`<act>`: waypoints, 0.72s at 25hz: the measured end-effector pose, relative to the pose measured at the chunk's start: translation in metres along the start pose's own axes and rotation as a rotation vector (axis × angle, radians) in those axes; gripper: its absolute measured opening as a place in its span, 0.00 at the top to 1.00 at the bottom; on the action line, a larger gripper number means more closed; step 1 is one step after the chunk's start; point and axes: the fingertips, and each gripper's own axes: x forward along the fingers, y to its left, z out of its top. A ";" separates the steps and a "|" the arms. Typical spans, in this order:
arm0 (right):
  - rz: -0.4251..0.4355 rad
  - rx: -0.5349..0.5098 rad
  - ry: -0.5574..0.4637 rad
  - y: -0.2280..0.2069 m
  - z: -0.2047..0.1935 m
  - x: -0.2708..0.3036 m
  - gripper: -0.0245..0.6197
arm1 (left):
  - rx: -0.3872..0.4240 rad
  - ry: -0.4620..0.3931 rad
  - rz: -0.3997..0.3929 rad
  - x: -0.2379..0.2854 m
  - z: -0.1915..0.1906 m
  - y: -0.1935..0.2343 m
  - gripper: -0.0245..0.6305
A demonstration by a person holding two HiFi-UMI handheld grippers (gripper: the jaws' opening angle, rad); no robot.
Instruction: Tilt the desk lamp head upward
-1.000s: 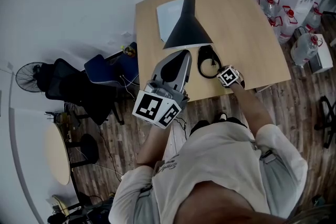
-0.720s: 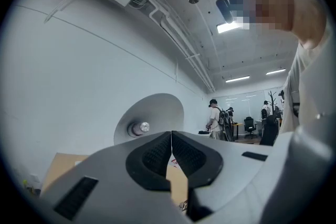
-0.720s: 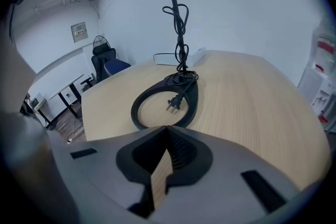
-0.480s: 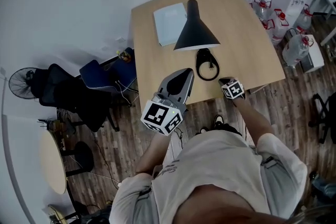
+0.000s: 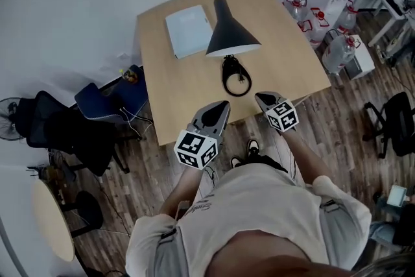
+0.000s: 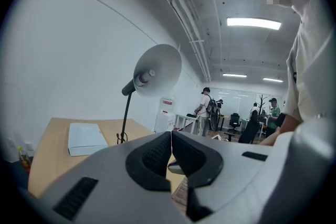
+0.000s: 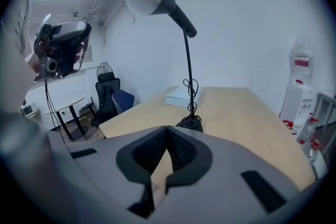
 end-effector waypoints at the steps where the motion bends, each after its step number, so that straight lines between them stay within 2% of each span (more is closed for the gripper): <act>1: -0.010 -0.008 -0.023 0.003 0.011 -0.009 0.97 | -0.008 -0.002 -0.012 0.001 -0.001 0.000 0.94; 5: -0.030 -0.007 -0.119 0.023 0.051 -0.042 0.97 | -0.001 -0.020 -0.044 0.002 0.002 0.000 0.94; 8: -0.033 -0.065 -0.180 0.041 0.079 -0.069 0.97 | 0.027 -0.046 -0.053 0.002 0.008 -0.010 0.94; 12: -0.030 -0.138 -0.266 0.061 0.112 -0.095 0.97 | 0.058 -0.060 -0.032 -0.001 0.012 -0.021 0.94; 18: -0.001 -0.166 -0.352 0.067 0.148 -0.116 0.97 | 0.083 -0.075 0.020 -0.007 0.033 -0.021 0.94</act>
